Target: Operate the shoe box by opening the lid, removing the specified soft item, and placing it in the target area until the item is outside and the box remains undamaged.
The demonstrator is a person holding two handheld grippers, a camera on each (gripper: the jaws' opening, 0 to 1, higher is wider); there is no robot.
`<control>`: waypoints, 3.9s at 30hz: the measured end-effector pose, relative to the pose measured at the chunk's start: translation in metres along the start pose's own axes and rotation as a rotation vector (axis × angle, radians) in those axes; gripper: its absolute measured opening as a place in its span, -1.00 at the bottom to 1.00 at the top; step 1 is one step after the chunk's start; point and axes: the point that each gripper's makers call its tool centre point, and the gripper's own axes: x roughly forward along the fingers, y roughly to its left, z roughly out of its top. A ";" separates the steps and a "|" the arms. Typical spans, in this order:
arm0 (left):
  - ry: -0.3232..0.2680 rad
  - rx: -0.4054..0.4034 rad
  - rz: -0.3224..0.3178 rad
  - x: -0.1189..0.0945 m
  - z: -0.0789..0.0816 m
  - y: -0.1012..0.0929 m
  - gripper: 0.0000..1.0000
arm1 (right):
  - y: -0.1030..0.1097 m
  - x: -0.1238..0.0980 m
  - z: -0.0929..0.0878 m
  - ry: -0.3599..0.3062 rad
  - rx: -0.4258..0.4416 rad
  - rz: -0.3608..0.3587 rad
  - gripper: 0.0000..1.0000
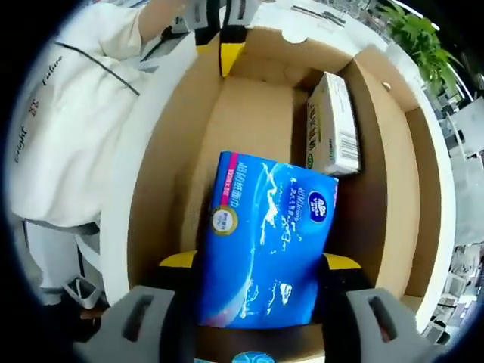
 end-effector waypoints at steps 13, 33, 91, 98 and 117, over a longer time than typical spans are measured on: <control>-0.002 -0.006 0.004 0.000 0.001 0.000 -0.96 | 0.001 0.002 0.006 0.033 -0.032 -0.019 0.33; -0.004 -0.002 0.005 -0.001 0.000 0.003 -0.96 | 0.004 0.026 0.010 0.050 0.086 0.027 0.52; -0.001 -0.007 -0.002 -0.001 -0.001 0.003 -0.97 | 0.010 0.039 0.014 0.050 0.123 0.122 0.45; -0.001 -0.008 -0.004 0.000 -0.001 0.004 -0.97 | 0.010 0.040 0.014 0.047 0.125 0.123 0.50; 0.004 -0.010 -0.006 0.000 0.001 -0.003 -0.97 | 0.009 0.040 0.014 0.025 0.132 0.113 0.51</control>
